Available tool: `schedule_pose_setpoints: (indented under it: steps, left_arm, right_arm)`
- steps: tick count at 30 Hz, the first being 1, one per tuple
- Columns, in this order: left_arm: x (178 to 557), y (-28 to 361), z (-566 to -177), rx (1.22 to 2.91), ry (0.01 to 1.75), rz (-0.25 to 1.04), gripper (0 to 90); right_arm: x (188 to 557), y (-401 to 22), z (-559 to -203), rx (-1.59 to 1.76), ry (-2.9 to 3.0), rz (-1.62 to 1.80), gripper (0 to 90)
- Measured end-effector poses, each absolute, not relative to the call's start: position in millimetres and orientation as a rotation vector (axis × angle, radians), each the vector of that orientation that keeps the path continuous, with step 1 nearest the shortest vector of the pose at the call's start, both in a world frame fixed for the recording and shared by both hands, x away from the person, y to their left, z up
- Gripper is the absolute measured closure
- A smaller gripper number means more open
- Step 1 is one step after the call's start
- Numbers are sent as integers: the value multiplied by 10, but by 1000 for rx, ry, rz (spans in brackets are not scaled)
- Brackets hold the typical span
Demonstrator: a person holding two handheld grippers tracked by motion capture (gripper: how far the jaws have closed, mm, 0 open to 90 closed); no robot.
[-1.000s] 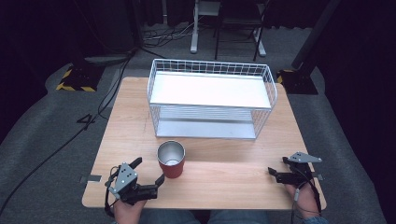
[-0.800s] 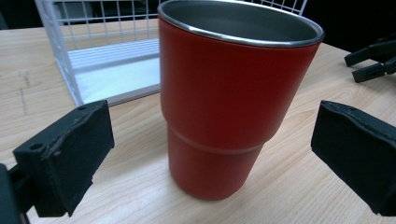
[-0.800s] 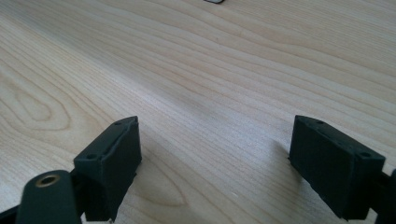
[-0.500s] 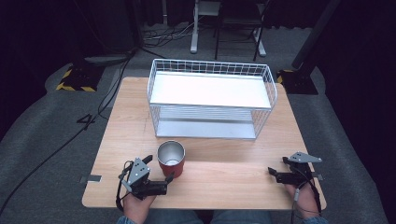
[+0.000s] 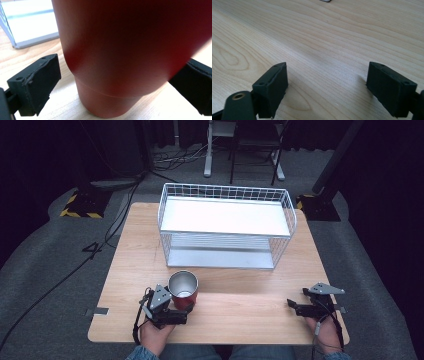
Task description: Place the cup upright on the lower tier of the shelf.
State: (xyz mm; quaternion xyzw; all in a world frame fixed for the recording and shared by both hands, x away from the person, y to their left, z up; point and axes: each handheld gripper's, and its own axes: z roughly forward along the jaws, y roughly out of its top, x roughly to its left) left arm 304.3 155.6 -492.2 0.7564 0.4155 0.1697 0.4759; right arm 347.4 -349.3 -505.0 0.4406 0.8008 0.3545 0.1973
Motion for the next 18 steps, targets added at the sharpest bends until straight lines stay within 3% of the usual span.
schedule_pose_setpoints:
  steps: [12, 18]
  left_arm:
    - [3118, 1504, -4983, 1880, 1049, 415, 1]
    - [3109, 1511, -5002, 1870, 1033, 418, 55]
  right_arm:
    - [3473, -3495, -5049, 1233, 2236, 992, 189]
    - [3472, -3495, -5050, 1233, 2235, 993, 192]
